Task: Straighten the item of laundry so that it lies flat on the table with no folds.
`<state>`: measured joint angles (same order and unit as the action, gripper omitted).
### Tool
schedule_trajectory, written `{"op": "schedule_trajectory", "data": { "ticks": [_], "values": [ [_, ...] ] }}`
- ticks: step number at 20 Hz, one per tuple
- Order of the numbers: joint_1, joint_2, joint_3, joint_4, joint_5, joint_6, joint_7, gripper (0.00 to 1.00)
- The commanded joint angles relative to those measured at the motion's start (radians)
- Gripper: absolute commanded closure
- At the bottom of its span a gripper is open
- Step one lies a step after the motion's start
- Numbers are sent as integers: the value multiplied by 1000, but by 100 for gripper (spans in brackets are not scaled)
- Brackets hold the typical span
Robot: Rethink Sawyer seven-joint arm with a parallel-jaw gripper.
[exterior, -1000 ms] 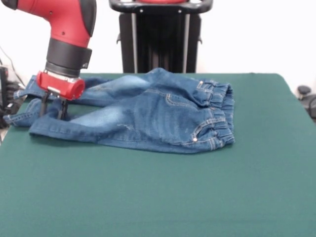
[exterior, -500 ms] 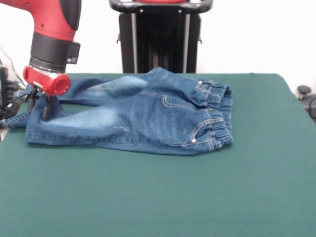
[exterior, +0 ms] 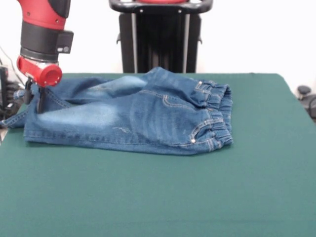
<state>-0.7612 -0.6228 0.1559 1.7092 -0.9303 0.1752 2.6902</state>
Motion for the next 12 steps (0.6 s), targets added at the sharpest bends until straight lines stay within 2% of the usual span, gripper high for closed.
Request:
{"op": "schedule_trajectory", "data": {
  "ticks": [1,5,9,12],
  "values": [
    [-37,-55,236,89,42,144,-308,0],
    [-45,-63,243,88,27,159,-285,0],
    [19,-63,159,54,-22,135,-185,0],
    [19,-83,146,56,-20,150,-190,0]
  ]
}}
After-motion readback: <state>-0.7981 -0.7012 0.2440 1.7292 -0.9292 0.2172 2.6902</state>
